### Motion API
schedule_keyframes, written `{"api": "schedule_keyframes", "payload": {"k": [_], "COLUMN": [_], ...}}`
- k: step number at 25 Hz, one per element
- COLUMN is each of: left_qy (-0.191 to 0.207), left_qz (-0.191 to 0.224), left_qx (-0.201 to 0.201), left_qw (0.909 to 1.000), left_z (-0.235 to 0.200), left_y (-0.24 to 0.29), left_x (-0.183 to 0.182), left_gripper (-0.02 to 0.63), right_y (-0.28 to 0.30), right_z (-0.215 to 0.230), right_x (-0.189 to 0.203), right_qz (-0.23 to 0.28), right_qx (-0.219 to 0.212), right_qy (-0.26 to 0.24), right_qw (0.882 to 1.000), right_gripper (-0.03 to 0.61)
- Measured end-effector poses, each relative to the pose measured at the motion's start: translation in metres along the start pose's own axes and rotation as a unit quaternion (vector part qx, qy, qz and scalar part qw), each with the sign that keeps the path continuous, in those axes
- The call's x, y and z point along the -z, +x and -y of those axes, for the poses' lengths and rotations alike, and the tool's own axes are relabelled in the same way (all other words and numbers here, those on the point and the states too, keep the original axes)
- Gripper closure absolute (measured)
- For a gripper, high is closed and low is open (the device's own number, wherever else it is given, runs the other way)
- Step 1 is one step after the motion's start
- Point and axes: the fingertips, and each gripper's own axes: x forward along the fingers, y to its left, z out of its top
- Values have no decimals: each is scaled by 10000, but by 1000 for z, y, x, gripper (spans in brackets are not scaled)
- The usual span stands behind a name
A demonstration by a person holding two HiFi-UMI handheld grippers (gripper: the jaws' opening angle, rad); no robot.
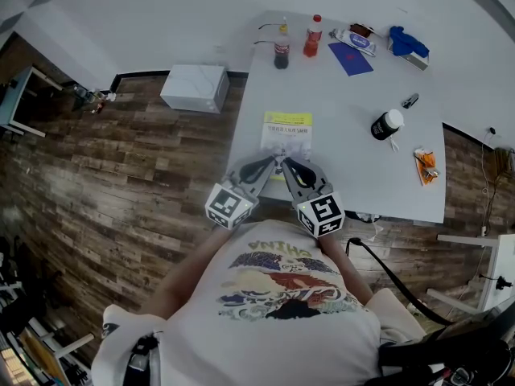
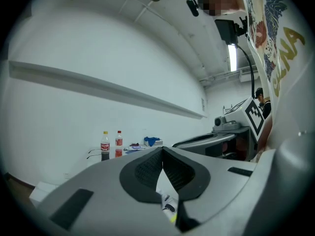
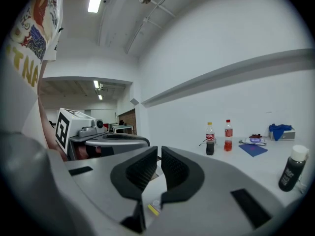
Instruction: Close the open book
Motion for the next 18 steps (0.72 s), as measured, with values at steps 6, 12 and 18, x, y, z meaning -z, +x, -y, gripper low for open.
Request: {"api": "schedule_keyframes", "payload": {"k": [6,12,18], "left_qy": [79,103,128], "left_qz": [-77,-96,-87], "left_qx": [84,90,113], "left_qw": [9999,9999,9998], "left_z": [6,8,10], "left_y": [2,4,8], "left_x": [4,6,4], "left_gripper": [603,603,603], "right_y": [-1,-2,-2], "right_z": [-3,-3,0], "right_x": [4,6,5], "right_qz": [-62,-105,-115], "right_qx": [-57,-69,-82], "right_qy": [-5,2,-20], "right_qw": [10000,9999,9999], "right_gripper": [541,541,541]}}
